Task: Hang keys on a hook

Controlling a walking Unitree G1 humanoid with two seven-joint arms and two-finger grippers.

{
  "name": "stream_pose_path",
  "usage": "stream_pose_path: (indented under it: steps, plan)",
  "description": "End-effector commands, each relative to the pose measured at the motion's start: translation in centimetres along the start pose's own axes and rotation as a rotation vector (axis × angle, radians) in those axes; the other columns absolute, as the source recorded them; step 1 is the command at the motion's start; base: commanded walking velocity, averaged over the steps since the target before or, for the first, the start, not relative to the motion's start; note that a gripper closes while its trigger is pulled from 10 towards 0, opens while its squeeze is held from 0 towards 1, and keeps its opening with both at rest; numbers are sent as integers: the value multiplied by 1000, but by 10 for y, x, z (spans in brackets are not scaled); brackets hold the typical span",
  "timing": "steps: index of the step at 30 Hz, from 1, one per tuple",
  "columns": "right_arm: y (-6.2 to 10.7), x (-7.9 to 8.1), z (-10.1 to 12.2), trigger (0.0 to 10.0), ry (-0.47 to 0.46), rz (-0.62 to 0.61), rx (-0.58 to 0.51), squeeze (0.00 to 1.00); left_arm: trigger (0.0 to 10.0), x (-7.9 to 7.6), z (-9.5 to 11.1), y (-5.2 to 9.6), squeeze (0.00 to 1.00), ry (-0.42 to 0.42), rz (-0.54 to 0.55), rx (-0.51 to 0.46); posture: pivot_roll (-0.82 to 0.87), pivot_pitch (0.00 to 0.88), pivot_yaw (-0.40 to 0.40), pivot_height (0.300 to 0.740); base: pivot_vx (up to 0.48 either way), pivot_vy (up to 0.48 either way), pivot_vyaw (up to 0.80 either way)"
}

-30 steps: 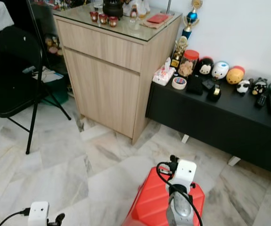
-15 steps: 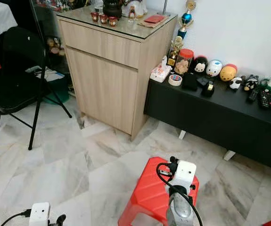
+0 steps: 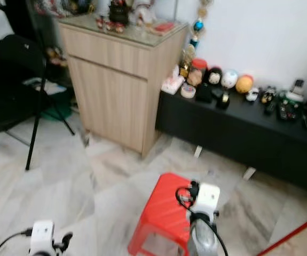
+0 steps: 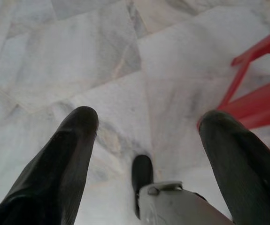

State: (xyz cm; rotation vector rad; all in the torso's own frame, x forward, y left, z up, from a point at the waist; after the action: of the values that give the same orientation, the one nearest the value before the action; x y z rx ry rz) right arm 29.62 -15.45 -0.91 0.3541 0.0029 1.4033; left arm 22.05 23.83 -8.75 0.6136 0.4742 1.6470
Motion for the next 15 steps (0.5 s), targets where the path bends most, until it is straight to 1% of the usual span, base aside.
stream_pose_path:
  steps: [1,6,15]
  plan:
    - [0,-2,-2,10000,-3,-12,14,0,10000,4,0,0,0,3,8,2,88,0,-92,740,-277,0,0]
    - [0,-3,-2,10000,-6,-14,14,0,10000,2,3,-1,0,5,2,-8,85,0,-93,740,-275,0,0]
    - [-1,-5,-2,10000,-2,-18,17,0,10000,1,1,0,0,14,-1,-9,86,0,-96,740,-297,0,0]
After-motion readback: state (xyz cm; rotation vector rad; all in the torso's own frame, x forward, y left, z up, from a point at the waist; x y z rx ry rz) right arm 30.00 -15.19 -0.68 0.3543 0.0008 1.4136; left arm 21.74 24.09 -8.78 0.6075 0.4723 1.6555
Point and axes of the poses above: a point about 5 cm out from each wrist's last joint towards the gripper, its own y axis pointing back from the gripper into the wrist, its own z axis along the axis of the wrist's last joint, x = y × z, the point moved 4 cm from there along -y, pointing out of the wrist towards the gripper, and after that the axes turned 4 degrees about -y, right-handed, at the moved point
